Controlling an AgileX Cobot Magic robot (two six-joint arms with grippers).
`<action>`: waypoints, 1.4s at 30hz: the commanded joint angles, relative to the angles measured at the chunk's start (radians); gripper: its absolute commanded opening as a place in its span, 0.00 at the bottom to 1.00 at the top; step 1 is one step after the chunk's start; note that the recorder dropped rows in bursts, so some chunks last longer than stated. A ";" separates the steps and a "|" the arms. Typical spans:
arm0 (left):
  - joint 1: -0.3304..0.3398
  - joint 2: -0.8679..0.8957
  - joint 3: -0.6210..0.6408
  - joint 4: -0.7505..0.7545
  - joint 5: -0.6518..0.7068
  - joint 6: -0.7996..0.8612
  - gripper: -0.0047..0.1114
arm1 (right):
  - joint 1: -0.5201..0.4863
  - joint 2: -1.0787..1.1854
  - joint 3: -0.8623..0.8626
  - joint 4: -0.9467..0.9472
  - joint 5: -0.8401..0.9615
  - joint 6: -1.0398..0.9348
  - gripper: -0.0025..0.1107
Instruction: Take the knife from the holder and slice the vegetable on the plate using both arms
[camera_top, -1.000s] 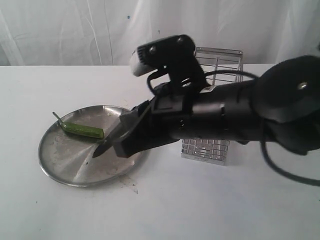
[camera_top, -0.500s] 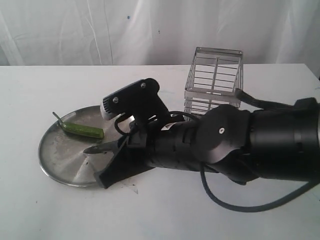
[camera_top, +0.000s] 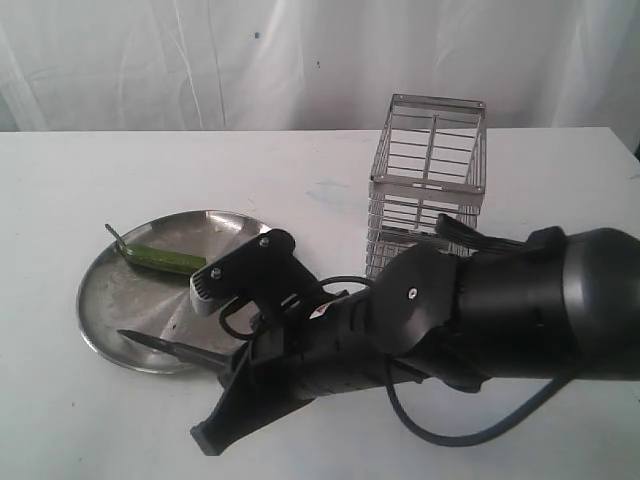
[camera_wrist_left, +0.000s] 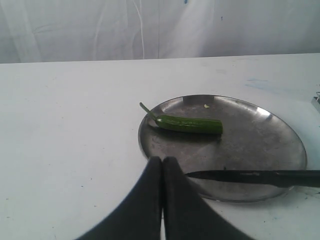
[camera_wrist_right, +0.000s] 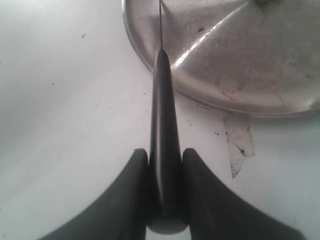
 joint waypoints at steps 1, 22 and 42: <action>-0.007 -0.004 0.005 -0.010 -0.004 0.000 0.04 | -0.001 0.020 0.003 -0.002 0.016 -0.005 0.02; -0.007 -0.004 0.005 -0.010 -0.004 0.000 0.04 | -0.091 0.066 0.003 -0.093 0.065 -0.003 0.02; -0.007 -0.004 0.005 -0.010 -0.004 0.000 0.04 | -0.091 0.087 0.003 -0.094 0.080 0.077 0.02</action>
